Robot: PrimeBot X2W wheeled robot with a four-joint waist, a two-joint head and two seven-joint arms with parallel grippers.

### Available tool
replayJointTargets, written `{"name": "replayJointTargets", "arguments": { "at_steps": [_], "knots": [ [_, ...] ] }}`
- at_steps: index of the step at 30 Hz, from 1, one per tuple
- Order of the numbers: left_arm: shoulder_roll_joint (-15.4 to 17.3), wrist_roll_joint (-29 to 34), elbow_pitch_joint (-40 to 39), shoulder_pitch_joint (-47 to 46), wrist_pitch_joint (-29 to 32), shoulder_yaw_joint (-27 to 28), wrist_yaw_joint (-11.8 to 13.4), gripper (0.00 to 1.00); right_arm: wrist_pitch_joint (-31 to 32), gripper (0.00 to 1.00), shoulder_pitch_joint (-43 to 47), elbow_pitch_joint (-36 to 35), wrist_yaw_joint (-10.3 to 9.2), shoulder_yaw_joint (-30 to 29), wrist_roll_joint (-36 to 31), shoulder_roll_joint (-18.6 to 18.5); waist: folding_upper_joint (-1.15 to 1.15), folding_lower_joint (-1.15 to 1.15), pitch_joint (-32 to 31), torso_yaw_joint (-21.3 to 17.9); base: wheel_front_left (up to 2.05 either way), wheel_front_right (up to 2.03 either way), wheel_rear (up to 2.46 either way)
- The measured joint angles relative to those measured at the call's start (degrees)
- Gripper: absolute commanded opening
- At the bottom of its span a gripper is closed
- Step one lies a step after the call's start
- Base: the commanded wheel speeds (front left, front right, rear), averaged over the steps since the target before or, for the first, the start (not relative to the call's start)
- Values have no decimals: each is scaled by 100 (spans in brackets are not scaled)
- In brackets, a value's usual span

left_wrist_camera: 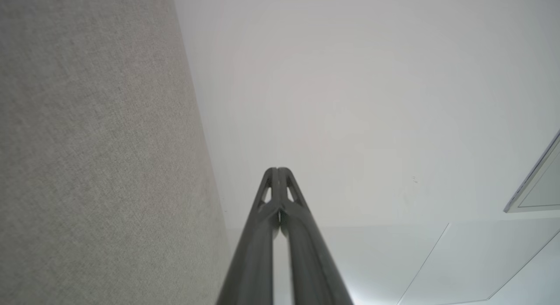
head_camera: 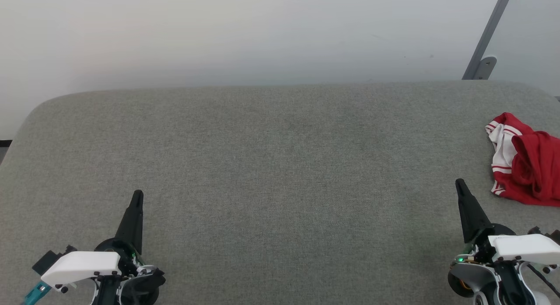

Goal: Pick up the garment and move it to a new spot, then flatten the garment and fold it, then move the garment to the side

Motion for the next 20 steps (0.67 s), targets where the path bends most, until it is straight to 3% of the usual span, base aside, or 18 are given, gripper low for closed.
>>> {"name": "replayJointTargets", "arguments": {
  "at_steps": [20],
  "knots": [
    [-1,0,0,0,0,-2,0,0,0,0,0,0,0,0,0,0,0,0,0,0,0,0,0]
  ]
}}
